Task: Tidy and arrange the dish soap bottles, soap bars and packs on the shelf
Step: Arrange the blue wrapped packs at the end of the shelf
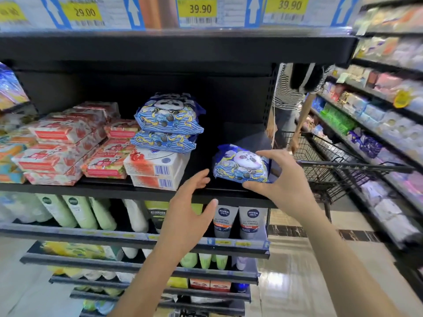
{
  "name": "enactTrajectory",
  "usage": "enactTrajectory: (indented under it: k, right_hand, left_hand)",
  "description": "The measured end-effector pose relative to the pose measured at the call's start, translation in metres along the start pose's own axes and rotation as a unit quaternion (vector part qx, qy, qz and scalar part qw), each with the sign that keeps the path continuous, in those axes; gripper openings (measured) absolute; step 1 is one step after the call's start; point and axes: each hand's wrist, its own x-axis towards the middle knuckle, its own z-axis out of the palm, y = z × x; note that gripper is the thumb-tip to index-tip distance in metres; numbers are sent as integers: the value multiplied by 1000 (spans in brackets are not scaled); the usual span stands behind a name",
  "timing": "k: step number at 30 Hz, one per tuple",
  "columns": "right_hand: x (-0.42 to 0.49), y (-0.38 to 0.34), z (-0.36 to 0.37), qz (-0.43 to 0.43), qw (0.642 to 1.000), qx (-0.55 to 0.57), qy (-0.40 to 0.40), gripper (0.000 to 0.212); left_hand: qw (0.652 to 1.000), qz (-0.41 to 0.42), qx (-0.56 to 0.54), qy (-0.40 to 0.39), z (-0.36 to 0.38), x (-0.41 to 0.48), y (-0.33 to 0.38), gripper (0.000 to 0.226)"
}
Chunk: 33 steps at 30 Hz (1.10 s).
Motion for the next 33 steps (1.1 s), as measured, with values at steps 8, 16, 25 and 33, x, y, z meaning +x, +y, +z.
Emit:
enactTrajectory:
  k: [8,16,25,33]
  right_hand:
    - [-49,-28,-6,-65,997,39,-26,75]
    - [-71,-48,3,-7,985,152,-78,93]
    - [-82,-77,11,220,900,372,-54,44]
    - [-90,-75,15,224,890,395,-36,24]
  left_hand:
    - [932,-179,-313,-26,-3,-12,36,72]
    - [900,-182,-394,-40,-3,-28,37,44]
    - [903,-172,-392,-35,-6,-46,36,39]
    - [905,-159,-392,-55,-10,-51,36,40]
